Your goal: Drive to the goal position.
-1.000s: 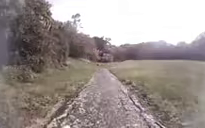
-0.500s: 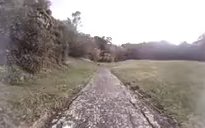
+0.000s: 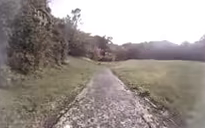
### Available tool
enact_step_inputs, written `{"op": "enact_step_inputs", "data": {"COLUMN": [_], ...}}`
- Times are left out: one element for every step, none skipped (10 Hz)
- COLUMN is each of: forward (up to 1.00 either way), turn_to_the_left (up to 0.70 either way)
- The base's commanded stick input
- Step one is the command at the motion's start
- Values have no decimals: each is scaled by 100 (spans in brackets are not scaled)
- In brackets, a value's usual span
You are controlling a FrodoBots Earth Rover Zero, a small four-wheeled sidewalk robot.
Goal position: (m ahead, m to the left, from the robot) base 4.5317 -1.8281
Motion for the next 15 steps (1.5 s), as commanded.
{"op": "enact_step_inputs", "data": {"forward": [100, 100, 100, 100, 100, 100, 100, 100, 100, 100, 100, 100, 100, 100, 100], "turn_to_the_left": [0, 0, 0, 0, 0, -16, -39, -40, 0, 0, 0, 0, 0, 0, 0]}}
